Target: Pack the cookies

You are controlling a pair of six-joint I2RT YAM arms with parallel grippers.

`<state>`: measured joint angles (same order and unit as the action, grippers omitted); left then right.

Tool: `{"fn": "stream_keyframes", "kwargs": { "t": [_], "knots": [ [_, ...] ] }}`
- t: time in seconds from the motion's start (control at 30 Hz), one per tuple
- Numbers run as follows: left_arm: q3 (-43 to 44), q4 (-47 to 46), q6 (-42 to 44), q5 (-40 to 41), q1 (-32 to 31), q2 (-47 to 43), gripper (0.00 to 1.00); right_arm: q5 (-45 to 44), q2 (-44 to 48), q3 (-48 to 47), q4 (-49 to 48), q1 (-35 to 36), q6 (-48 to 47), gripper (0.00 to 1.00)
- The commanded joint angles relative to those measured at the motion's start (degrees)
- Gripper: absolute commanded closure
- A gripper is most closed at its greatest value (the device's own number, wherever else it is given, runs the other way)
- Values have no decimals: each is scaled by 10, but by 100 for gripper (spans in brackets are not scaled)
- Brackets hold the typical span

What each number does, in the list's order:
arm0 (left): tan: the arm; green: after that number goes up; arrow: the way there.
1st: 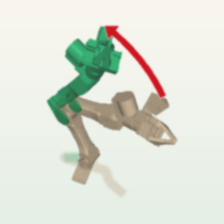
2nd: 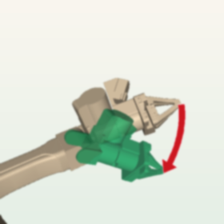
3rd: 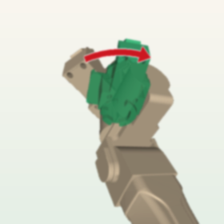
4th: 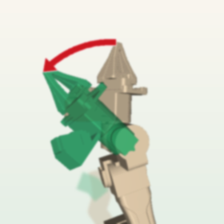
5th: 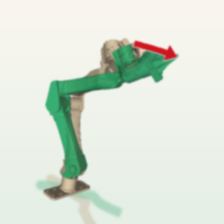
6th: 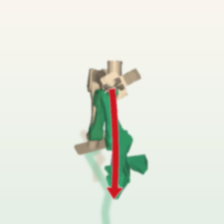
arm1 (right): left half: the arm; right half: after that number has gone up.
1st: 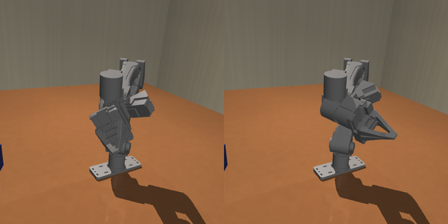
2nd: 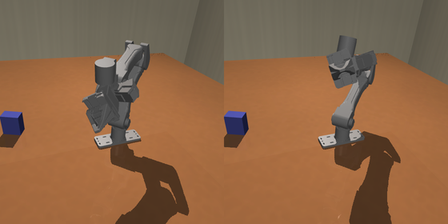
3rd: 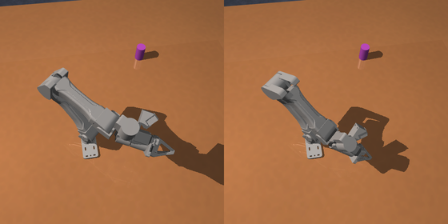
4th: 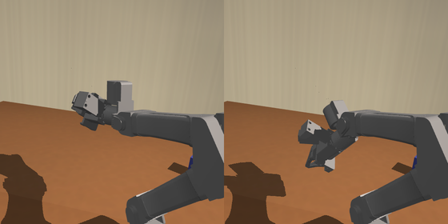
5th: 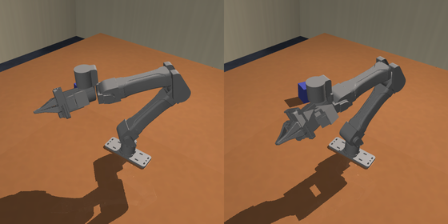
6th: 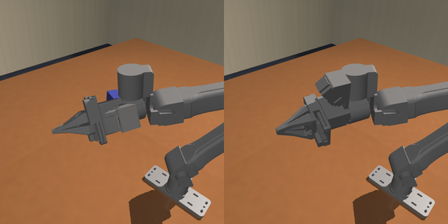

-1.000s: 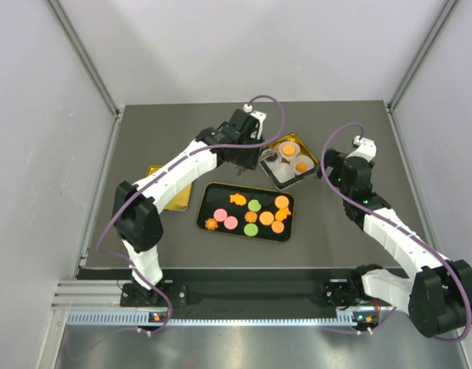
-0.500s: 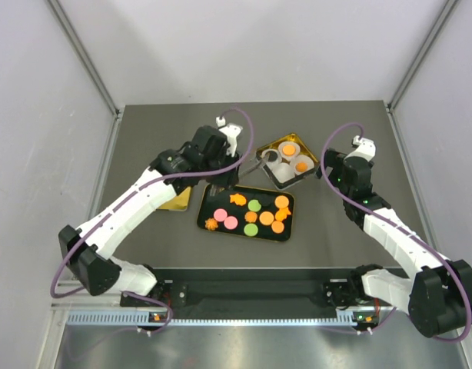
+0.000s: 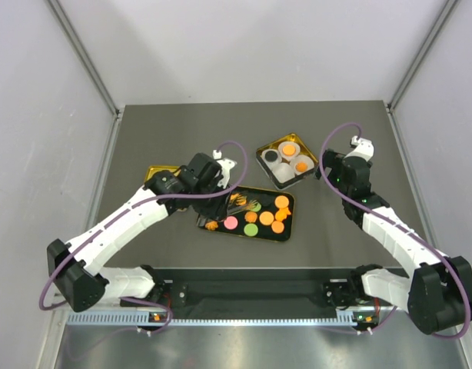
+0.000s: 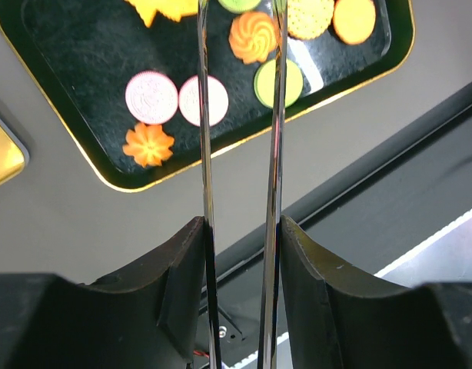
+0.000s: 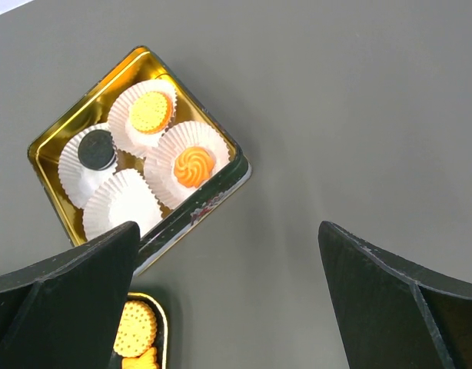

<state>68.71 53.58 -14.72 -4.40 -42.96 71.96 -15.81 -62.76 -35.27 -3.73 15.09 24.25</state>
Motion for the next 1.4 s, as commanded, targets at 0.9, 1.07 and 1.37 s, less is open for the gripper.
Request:
{"fn": "stream_keyframes", "kwargs": {
  "t": [0.9, 1.07, 1.37],
  "knots": [
    [-16, 2, 6, 8, -40, 17, 50, 8, -8, -9, -24, -7, 2, 0],
    [-21, -3, 2, 14, -41, 27, 51, 10, -8, -9, -24, -7, 1, 0],
    [-28, -10, 0, 16, -48, 31, 51, 10, -6, -9, -25, -7, 2, 0]
  ]
}}
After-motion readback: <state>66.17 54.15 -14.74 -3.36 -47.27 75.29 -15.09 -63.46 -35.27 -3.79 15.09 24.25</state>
